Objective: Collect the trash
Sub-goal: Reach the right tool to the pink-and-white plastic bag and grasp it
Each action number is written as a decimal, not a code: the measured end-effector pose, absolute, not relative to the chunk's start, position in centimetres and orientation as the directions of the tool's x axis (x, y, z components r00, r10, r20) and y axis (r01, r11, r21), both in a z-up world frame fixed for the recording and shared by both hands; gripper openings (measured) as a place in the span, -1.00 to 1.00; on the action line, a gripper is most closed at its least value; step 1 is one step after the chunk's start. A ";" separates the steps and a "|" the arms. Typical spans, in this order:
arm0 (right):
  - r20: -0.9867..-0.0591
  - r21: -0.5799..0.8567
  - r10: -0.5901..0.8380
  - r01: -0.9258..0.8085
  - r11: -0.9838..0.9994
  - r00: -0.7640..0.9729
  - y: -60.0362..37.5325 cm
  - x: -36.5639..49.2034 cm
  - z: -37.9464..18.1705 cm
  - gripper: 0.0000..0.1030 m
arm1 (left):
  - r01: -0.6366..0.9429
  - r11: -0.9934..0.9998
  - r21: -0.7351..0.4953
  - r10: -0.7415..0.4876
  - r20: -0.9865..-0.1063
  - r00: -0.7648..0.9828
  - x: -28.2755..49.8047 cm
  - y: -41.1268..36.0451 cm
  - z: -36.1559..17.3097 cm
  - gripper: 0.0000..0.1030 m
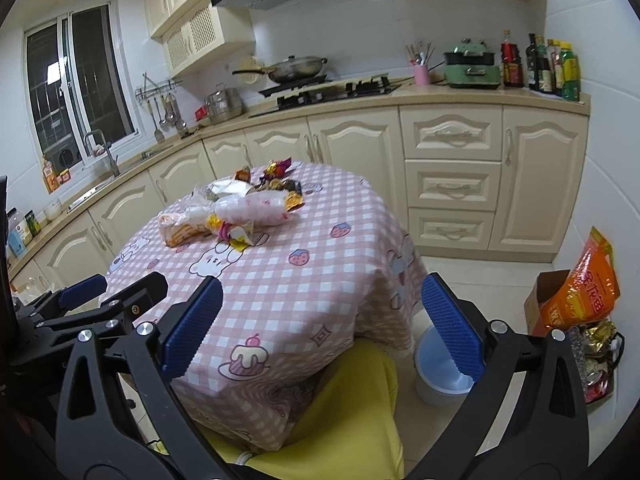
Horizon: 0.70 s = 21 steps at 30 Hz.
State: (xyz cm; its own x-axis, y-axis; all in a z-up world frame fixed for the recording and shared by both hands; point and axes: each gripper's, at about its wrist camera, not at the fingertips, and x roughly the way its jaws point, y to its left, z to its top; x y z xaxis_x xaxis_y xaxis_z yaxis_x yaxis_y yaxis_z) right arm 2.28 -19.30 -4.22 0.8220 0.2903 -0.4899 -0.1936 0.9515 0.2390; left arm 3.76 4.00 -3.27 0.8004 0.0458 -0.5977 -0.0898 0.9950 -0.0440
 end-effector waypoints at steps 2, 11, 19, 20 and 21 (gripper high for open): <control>-0.502 0.238 0.302 -0.206 0.949 0.810 -18.5 3.2 -4.4 0.90 | -0.106 0.993 -0.051 0.053 -0.611 0.790 4.3 4.9 -3.6 0.92; -0.559 0.237 0.373 -0.289 0.928 0.741 -13.9 8.1 -5.3 0.90 | -0.207 0.975 -0.083 0.099 -0.670 0.735 7.6 9.5 -5.1 0.92; -0.610 0.251 0.429 -0.351 0.902 0.666 -9.3 13.8 -6.8 0.90 | -0.295 0.952 -0.077 0.157 -0.704 0.692 11.1 14.0 -6.4 0.92; -0.616 0.251 0.434 -0.358 0.899 0.658 -8.8 14.4 -7.0 0.90 | -0.309 0.948 -0.079 0.164 -0.711 0.683 11.7 14.7 -6.6 0.92; -0.622 0.252 0.445 -0.373 0.893 0.644 -8.0 15.4 -7.3 0.90 | -0.319 0.944 -0.080 0.168 -0.717 0.677 12.1 15.2 -6.7 0.92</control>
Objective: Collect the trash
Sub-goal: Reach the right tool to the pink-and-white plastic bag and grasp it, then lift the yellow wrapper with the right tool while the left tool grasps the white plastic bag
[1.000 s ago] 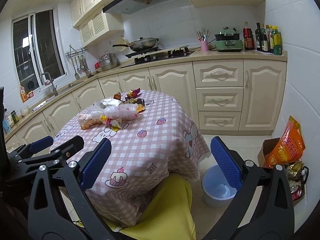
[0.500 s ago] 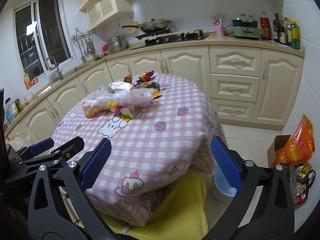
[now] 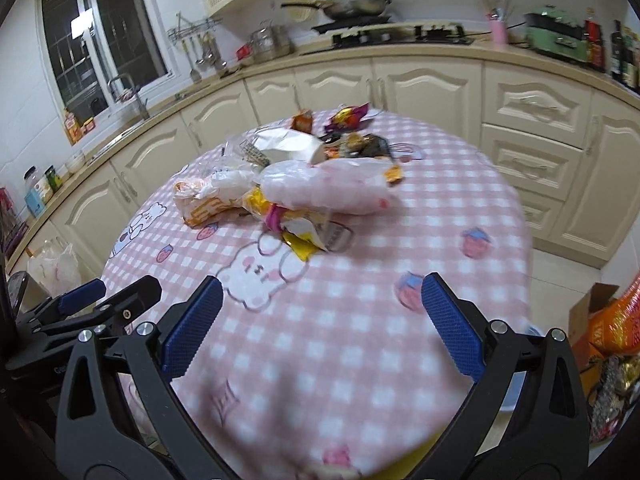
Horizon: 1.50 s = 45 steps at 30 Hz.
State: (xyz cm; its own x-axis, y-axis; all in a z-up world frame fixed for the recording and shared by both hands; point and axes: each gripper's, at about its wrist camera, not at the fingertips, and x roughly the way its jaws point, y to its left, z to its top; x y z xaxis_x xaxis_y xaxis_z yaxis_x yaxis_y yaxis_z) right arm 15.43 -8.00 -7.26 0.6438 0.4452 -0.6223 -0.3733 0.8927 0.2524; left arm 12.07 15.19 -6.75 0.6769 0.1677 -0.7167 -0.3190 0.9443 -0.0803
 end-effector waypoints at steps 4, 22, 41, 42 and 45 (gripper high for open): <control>-0.641 0.245 0.450 -0.390 0.888 0.622 -5.9 17.8 -7.8 0.90 | -0.363 0.927 -0.092 0.179 -0.742 0.646 13.9 17.6 -7.5 0.91; -0.762 0.193 0.347 -0.319 0.928 0.547 -0.9 25.6 -10.5 0.90 | -0.395 0.909 -0.129 0.151 -0.784 0.602 17.5 21.8 -9.1 0.91; -0.717 0.295 0.459 -0.368 0.882 0.525 -2.5 22.4 -10.0 -0.20 | -0.371 0.918 -0.138 0.135 -0.771 0.622 16.0 20.2 -8.0 0.91; -0.715 0.305 0.468 -0.371 0.877 0.519 -2.9 21.9 -9.9 -0.20 | -0.366 0.920 -0.140 0.132 -0.769 0.625 15.9 20.0 -7.9 0.91; -0.708 0.337 0.503 -0.388 0.858 0.496 -3.6 20.5 -9.6 -0.20 | -0.356 0.924 -0.140 0.129 -0.763 0.633 15.6 19.4 -7.5 0.91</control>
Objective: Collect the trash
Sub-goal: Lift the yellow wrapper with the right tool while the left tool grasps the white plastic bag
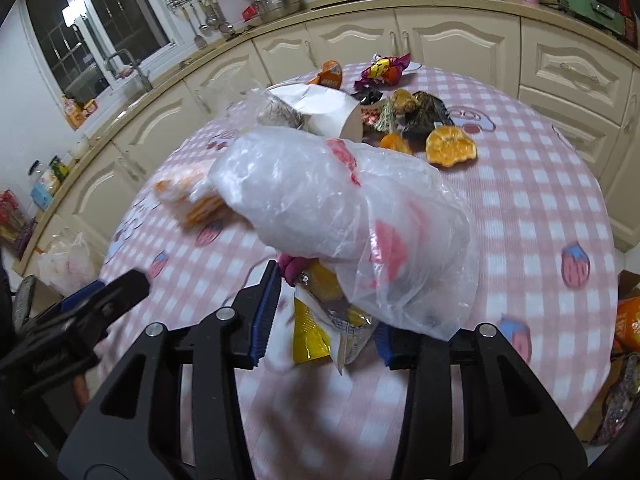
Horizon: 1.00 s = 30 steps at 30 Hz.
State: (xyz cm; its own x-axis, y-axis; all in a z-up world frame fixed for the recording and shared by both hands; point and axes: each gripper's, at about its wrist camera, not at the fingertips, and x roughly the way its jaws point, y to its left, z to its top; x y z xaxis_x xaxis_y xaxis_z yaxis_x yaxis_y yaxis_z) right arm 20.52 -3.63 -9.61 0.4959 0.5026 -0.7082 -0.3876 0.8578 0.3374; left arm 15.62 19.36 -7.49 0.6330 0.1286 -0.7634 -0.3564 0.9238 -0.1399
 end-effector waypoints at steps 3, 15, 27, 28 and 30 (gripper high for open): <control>-0.693 0.386 0.552 -0.408 0.827 0.464 -4.3 19.3 -9.2 -0.20 | -0.349 0.926 -0.143 0.124 -0.758 0.640 15.3 18.8 -7.1 0.91; -0.603 0.424 0.635 -0.481 0.767 0.482 -5.3 15.2 -5.8 -0.20 | -0.351 0.925 -0.147 0.138 -0.730 0.670 11.9 17.6 -5.2 0.91; -0.475 0.373 0.648 -0.530 0.761 0.596 -6.8 12.9 0.1 -0.19 | -0.326 0.930 -0.169 0.129 -0.681 0.720 8.9 16.5 -3.2 0.91; -0.474 0.376 0.640 -0.519 0.768 0.605 -7.2 12.9 0.2 -0.19 | -0.319 0.932 -0.171 0.124 -0.679 0.724 8.9 16.3 -3.0 0.91; -0.478 0.378 0.620 -0.492 0.784 0.622 -8.2 13.0 0.1 -0.19 | -0.301 0.938 -0.172 0.109 -0.676 0.729 8.9 15.8 -2.9 0.91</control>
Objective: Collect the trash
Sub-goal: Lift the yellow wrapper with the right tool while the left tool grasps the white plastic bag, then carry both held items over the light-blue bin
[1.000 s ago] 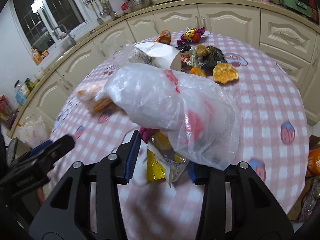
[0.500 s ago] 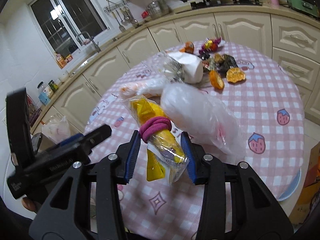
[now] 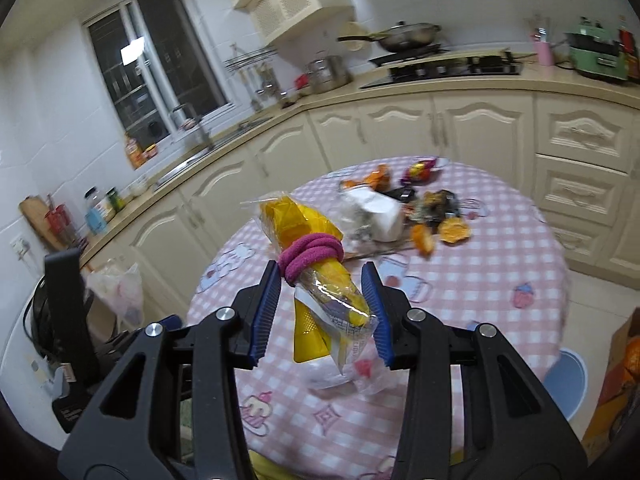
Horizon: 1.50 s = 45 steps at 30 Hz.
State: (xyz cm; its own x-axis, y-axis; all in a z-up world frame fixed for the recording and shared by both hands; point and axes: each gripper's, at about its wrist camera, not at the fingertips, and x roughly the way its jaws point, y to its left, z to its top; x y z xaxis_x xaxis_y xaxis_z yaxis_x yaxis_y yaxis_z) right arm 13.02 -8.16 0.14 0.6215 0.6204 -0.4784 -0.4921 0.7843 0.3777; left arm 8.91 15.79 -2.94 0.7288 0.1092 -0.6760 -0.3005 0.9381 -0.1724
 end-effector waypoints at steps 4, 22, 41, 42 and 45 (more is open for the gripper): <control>-0.504 0.384 0.566 -0.418 0.823 0.652 -10.5 13.5 -0.8 -0.19 | -0.256 0.952 -0.170 0.070 -0.691 0.719 9.7 14.3 -3.5 0.91; -0.620 0.461 0.443 -0.157 0.874 0.648 -18.8 14.9 -7.5 -0.19 | -0.094 0.992 -0.078 -0.016 -0.844 0.535 18.2 6.7 -9.7 0.91; -0.629 0.494 0.403 -0.057 0.867 0.665 -23.4 13.8 -9.2 -0.19 | -0.046 0.987 -0.151 -0.106 -0.851 0.513 19.3 3.7 -9.5 0.06; -0.629 0.495 0.397 -0.049 0.867 0.668 -23.8 13.7 -9.2 -0.19 | -0.028 0.988 -0.152 -0.116 -0.849 0.516 19.0 3.2 -9.2 0.06; -0.628 0.498 0.365 -0.005 0.867 0.688 -25.7 13.1 -9.3 -0.19 | 0.024 0.989 -0.149 -0.139 -0.842 0.521 19.1 1.0 -8.6 0.06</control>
